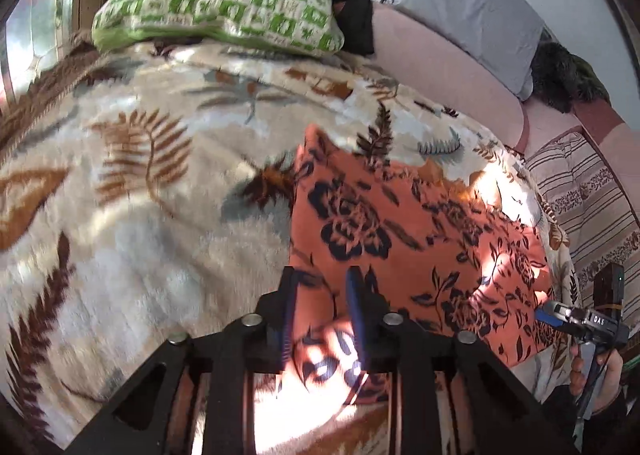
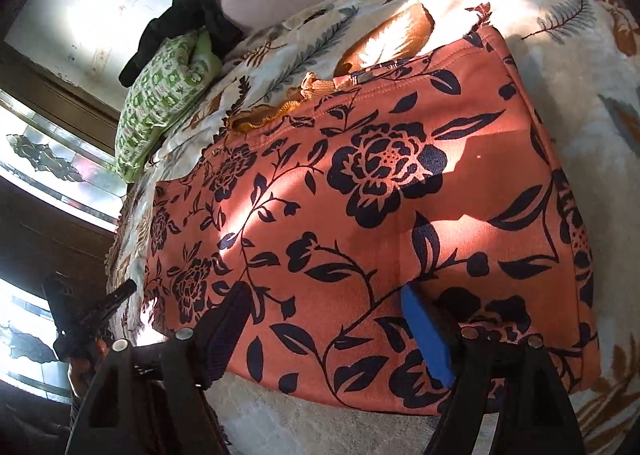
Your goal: Fold small clothes
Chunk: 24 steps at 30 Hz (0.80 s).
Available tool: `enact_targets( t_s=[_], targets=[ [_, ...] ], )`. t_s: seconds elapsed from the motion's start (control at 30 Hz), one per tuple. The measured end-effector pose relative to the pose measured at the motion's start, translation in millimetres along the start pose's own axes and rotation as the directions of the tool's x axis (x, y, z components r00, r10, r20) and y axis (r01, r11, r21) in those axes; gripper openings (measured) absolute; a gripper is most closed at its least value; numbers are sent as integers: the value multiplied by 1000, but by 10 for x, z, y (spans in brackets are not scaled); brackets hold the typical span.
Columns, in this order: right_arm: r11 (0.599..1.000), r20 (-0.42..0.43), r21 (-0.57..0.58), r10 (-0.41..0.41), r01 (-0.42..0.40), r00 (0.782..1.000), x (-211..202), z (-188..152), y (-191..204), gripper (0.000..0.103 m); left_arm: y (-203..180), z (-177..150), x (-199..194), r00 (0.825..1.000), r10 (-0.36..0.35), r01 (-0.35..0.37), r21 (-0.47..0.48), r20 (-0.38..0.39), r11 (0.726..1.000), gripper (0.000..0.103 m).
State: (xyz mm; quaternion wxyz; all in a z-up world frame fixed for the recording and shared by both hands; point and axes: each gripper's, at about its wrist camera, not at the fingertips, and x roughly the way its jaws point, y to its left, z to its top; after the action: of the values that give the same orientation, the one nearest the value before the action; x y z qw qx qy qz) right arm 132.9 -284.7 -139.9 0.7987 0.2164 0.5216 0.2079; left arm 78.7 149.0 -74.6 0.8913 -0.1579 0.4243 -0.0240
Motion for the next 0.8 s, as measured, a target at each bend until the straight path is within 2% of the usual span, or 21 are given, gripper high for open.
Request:
enact_targets(
  t_s=[0.07,0.17,0.23,0.27,0.3,0.33,0.37,0.43,0.5,0.57,0.63,0.7,0.73,0.8],
  targets=[
    [1000,-1,8,13,-13,1000,-6,-13,-35,80,2,278,173,1000,28,-28,41,-4,999,36],
    [999,-7,23,24,-24,1000,1,-28,-76,80,52,603,651,995,47,-42,56,-93,998,34],
    [999,-9,26,30,-30,999,0,-31,-100,80,105,677,982,983,76,-68,49,-167,996,16],
    [999,-8,28,36,-35,999,-1,-32,-111,80,164,690,1142,974,95,-89,38,-207,995,10],
    [999,-9,31,40,-40,999,0,-31,-118,80,231,689,1266,967,114,-111,30,-227,993,11],
    [999,-12,31,44,-44,999,10,-28,-124,80,297,700,1322,967,129,-129,18,-218,992,10],
    [998,-15,30,48,-47,999,16,-25,-131,80,358,730,1344,968,126,-130,-6,-217,991,5],
    [998,-18,28,51,-50,999,21,-24,-146,80,419,768,1349,966,140,-149,-27,-216,988,3],
    [998,-21,27,56,-55,998,37,-25,-147,82,383,776,1300,966,152,-158,-14,-208,987,2],
    [998,-20,32,55,-54,998,30,-23,-140,82,325,769,1159,972,171,-173,2,-163,985,2],
    [998,-25,35,49,-48,998,8,-18,-110,82,269,749,981,977,174,-174,10,-123,985,8],
    [998,2,32,46,-46,999,-81,15,-75,82,158,725,796,985,153,-152,28,-76,988,24],
    [998,25,25,51,-52,998,-135,57,-52,82,84,714,729,986,158,-155,44,-58,987,29],
    [998,60,23,64,-66,996,-204,197,-23,82,-47,671,636,984,172,-170,63,-35,983,48]
  ],
)
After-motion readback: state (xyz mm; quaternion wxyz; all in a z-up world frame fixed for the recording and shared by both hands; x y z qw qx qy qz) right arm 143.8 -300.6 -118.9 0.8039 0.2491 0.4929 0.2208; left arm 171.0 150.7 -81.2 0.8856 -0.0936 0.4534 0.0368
